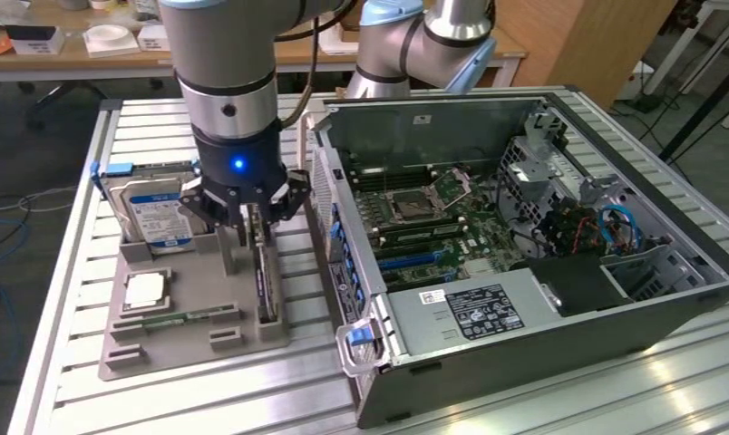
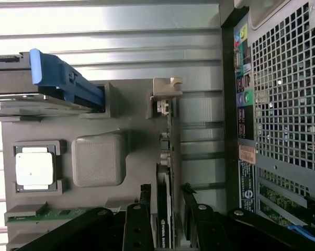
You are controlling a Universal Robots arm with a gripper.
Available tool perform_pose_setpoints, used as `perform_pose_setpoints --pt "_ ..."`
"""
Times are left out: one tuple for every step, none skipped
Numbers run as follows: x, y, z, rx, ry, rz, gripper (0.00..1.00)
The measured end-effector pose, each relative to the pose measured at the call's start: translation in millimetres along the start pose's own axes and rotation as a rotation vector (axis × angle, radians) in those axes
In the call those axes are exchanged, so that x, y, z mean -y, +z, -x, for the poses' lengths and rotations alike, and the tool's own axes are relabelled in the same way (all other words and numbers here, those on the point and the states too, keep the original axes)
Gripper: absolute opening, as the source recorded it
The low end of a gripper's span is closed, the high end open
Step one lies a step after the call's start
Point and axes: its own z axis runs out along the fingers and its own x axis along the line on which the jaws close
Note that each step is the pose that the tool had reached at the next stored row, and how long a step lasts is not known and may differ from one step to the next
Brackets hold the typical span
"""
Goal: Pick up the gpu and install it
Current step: 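Pick up the gpu and move the gpu toward the slot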
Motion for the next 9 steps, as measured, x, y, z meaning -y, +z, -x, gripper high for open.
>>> perform_pose_setpoints --pt "0.1 1.6 -0.1 0.0000 0.000 -0.0006 0.36" --pt "0.2 3.1 -0.1 0.0001 0.000 -0.0014 0.36" --pt "0.3 4.2 -0.2 0.0001 0.000 -0.0024 0.36" --pt "0.8 4.9 -0.2 0.0002 0.000 -0.0040 0.36" --pt "1.2 5.4 -0.2 0.0004 0.000 -0.0064 0.36" --pt "1.3 5.4 -0.2 0.0004 0.000 -0.0077 0.36" --pt "1.3 5.5 -0.2 0.0004 0.000 -0.0077 0.36" --pt "1.3 5.5 -0.1 0.0004 0.000 -0.0078 0.36" --pt "1.3 5.4 -0.1 0.0004 0.000 -0.0078 0.36"
